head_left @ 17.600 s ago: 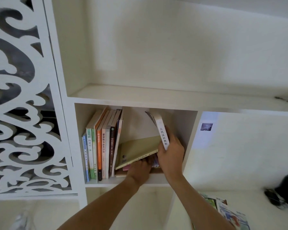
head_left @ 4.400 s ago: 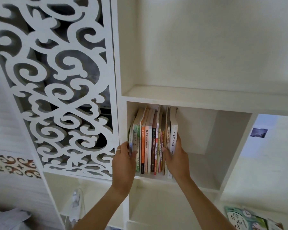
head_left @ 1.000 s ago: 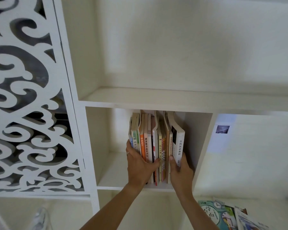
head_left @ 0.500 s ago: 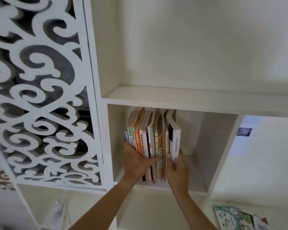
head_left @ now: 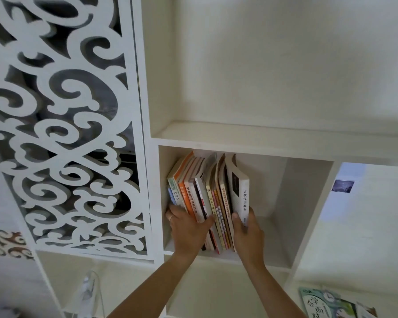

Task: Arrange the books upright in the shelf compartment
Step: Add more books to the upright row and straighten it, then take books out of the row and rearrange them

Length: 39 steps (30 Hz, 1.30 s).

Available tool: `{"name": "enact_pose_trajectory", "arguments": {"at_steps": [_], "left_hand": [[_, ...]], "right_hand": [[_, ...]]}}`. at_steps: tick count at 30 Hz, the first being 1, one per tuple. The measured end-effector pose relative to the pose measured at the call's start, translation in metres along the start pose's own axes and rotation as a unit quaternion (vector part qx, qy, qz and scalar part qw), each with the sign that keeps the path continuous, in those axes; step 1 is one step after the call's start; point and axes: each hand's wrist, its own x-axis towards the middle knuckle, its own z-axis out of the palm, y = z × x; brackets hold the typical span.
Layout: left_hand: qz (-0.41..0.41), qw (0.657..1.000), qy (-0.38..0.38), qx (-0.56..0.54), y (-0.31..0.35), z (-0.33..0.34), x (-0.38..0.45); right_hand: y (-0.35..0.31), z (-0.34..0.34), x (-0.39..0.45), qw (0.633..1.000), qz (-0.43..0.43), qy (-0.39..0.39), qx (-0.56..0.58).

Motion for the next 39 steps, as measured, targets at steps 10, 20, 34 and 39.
{"name": "enact_pose_trajectory", "arguments": {"at_steps": [10, 20, 34, 39], "left_hand": [[0.267, 0.962, -0.055, 0.007, 0.057, 0.017, -0.056], [0.219, 0.973, -0.069, 0.011, 0.071, 0.042, -0.047], [0.2, 0.975, -0.088, 0.031, 0.063, 0.045, -0.046], [0.181, 0.978, -0.094, 0.032, 0.064, 0.039, -0.061]], "right_hand": [[-0.002, -0.003, -0.011, 0.998, -0.036, 0.005, -0.047], [0.002, 0.002, -0.015, 0.992, -0.017, -0.051, -0.118], [-0.003, -0.009, -0.015, 0.99, -0.031, -0.039, -0.131], [0.0, -0.01, -0.041, 0.997, -0.031, -0.018, -0.064]]}}
